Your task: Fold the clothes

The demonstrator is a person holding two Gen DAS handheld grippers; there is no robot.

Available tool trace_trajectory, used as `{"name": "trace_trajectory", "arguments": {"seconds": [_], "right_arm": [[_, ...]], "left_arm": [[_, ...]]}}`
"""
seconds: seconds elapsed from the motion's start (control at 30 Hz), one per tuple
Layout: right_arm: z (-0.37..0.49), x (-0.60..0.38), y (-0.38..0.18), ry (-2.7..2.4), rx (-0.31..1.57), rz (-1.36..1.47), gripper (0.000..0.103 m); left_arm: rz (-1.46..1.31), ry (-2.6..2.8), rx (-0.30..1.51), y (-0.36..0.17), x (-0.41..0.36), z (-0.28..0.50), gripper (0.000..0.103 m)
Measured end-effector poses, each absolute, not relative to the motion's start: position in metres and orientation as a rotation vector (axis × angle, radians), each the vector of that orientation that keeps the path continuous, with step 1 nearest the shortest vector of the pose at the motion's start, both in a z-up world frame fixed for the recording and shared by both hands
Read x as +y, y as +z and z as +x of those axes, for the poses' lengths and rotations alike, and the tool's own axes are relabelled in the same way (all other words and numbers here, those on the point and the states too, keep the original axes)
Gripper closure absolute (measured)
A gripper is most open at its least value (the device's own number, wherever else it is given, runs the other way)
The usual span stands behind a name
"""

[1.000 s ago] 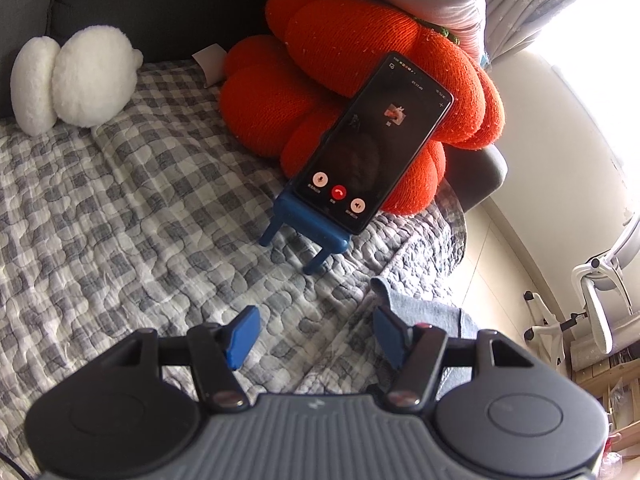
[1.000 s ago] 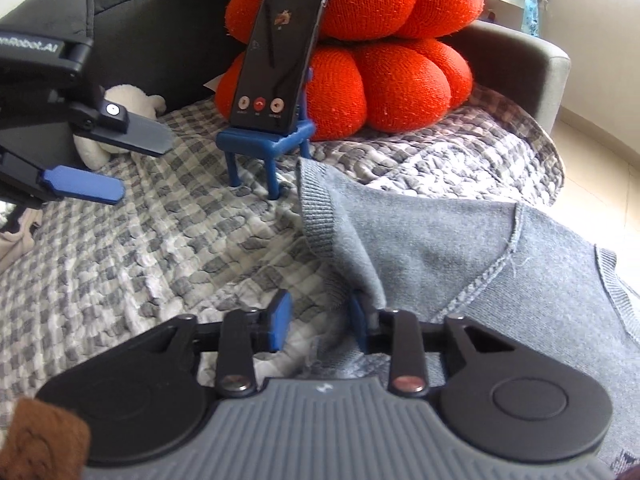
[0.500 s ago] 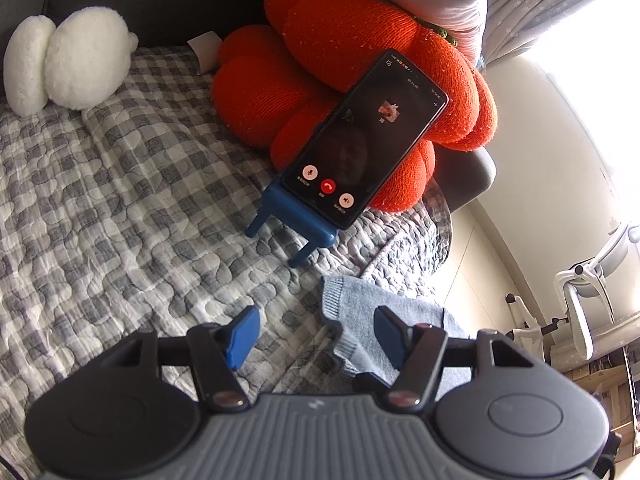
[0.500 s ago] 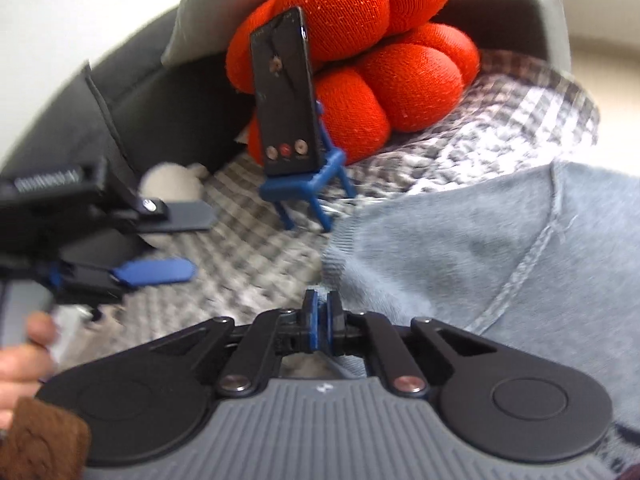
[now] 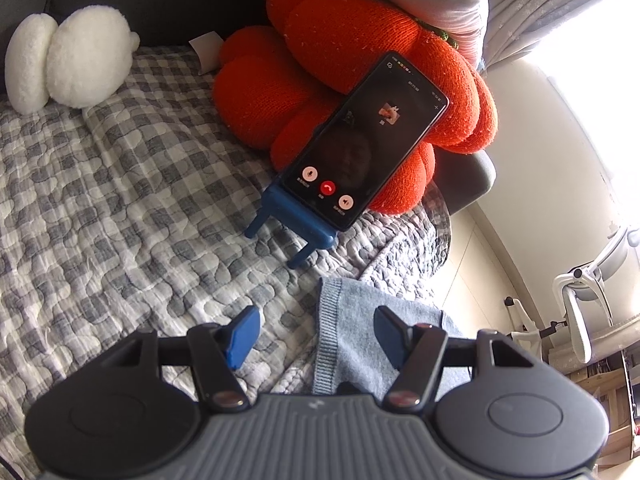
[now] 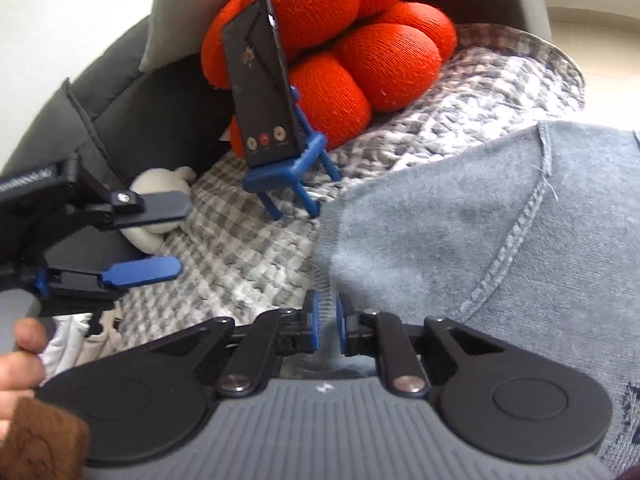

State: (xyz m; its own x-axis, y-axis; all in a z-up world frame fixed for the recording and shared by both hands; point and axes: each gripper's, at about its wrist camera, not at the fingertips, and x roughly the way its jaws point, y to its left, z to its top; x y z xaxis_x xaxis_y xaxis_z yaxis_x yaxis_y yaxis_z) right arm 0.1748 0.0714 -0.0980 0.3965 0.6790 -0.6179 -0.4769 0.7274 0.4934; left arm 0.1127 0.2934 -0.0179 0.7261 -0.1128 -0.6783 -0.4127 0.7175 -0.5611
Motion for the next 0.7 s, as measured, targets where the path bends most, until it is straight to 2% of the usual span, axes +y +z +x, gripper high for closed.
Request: {"name": "trace_trajectory", "arguments": {"seconds": [0.37, 0.5, 0.7], "right_arm": [[0.174, 0.066, -0.089, 0.624, 0.843, 0.255, 0.087], [0.173, 0.071, -0.099, 0.646, 0.902, 0.289, 0.087], [0.153, 0.058, -0.078, 0.644, 0.879, 0.296, 0.086]], "left_arm": [[-0.806, 0.163, 0.758, -0.022, 0.290, 0.112, 0.039], [-0.784, 0.129, 0.771, -0.020, 0.280, 0.114, 0.039], [-0.761, 0.091, 0.792, -0.014, 0.271, 0.110, 0.039]]}}
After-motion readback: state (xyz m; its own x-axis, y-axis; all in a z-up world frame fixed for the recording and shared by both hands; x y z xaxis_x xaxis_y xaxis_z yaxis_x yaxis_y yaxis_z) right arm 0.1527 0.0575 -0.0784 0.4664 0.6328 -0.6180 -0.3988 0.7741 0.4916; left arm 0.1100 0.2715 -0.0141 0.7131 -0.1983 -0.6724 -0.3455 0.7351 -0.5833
